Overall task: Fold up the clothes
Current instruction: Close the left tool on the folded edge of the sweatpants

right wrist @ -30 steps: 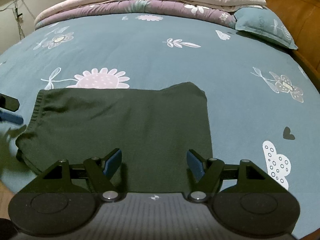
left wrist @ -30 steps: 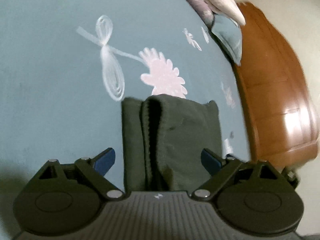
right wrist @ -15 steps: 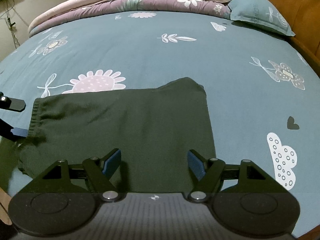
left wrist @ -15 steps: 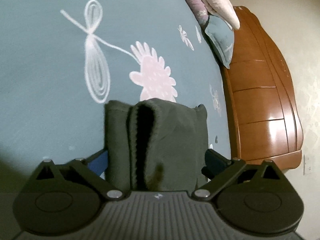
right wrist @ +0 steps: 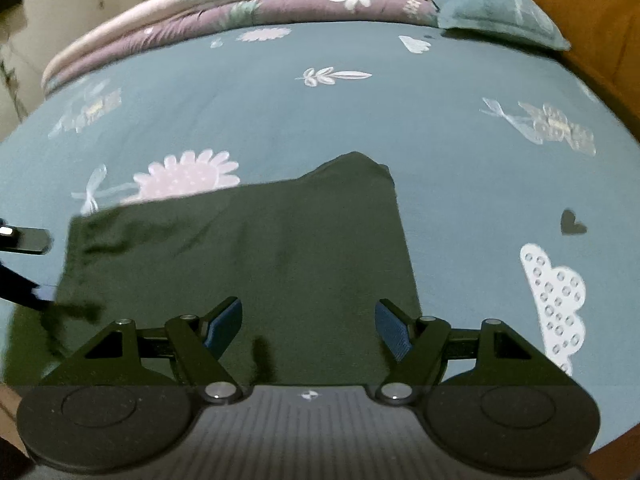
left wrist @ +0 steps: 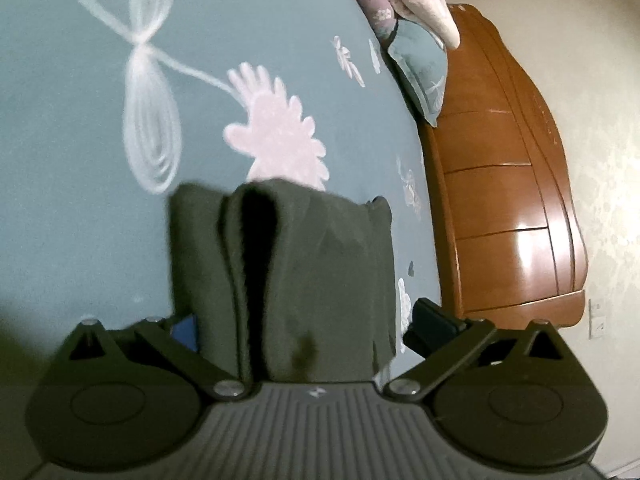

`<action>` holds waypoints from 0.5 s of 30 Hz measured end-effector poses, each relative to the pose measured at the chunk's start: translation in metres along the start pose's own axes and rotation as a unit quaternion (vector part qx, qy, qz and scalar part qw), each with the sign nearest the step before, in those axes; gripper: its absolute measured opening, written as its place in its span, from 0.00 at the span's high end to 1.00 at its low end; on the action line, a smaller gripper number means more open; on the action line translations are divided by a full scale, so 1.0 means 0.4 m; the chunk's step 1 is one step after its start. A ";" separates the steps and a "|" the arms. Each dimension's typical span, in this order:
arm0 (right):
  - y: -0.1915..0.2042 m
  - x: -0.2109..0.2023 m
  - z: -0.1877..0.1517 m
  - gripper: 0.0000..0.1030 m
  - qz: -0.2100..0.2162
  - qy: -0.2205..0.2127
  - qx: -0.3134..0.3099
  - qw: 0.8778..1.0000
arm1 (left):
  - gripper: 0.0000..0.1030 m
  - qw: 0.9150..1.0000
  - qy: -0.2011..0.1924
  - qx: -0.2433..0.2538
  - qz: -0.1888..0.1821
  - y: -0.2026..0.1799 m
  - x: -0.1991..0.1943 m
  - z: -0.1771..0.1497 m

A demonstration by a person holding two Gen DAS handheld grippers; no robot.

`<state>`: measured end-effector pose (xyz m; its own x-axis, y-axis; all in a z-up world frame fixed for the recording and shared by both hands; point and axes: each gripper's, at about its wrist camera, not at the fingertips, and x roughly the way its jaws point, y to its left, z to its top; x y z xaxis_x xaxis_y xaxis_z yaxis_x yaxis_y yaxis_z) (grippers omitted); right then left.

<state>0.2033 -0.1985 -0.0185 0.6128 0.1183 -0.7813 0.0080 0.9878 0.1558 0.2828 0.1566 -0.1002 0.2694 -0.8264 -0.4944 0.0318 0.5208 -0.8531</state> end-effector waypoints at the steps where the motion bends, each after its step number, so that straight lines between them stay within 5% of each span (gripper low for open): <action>1: -0.006 -0.003 0.002 0.25 0.008 -0.002 0.011 1.000 | 0.01 1.000 0.002 0.004 0.003 -0.006 0.006 0.005; 9: -0.070 -0.025 0.015 0.19 0.052 -0.005 0.077 0.996 | 0.01 1.000 0.018 -0.017 -0.019 0.015 -0.014 -0.071; 15: -0.144 -0.018 0.017 0.19 0.084 -0.002 0.124 0.989 | 0.01 1.000 0.004 -0.010 -0.008 -0.005 0.027 -0.016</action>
<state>0.2037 -0.2570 -0.0178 0.6252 0.2777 -0.7294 0.0989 0.8988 0.4270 0.2794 0.1452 -0.1050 0.2613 -0.8362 -0.4822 0.0165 0.5034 -0.8639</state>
